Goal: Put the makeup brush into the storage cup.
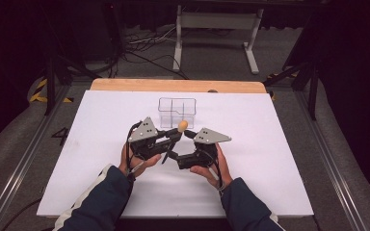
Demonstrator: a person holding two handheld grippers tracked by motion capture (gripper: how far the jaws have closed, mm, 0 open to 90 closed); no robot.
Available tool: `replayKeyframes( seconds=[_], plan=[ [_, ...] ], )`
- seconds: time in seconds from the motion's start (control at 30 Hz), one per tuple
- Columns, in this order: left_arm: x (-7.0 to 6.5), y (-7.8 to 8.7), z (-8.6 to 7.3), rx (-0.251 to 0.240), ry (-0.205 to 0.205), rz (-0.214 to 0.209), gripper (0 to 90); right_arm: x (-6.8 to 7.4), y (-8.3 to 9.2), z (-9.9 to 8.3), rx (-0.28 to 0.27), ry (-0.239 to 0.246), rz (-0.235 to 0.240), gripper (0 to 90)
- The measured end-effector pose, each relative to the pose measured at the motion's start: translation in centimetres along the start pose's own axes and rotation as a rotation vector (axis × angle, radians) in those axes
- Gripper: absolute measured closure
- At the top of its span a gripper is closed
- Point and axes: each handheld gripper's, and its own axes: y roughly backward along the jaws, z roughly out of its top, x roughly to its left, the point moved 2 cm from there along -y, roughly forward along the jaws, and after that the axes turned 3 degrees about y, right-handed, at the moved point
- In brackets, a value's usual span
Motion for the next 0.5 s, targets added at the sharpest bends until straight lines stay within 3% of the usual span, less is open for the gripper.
replayKeyframes(
  seconds=[0.23,0.27,0.37,0.43,0.5],
  plan=[
    [-0.19,-0.26,-0.21,0.003,0.005,-0.008,77.7,-0.13,-0.47,0.01,-0.003,-0.021,-0.005,12.7],
    [-0.13,-0.25,-0.24,0.002,-0.001,-0.004,77.7,-0.17,-0.47,-0.02,-0.003,-0.023,-0.008,19.4],
    [-0.12,-0.28,-0.29,0.000,0.003,0.000,77.7,-0.25,-0.35,-0.01,-0.008,-0.030,-0.011,26.4],
    [-0.10,-0.29,-0.35,-0.001,0.013,-0.004,77.7,-0.48,-0.18,-0.08,-0.016,-0.048,-0.002,41.9],
    [-0.09,-0.32,-0.40,-0.002,0.012,0.000,77.7,-0.53,-0.16,-0.10,-0.017,-0.052,0.007,44.7]
  ],
)
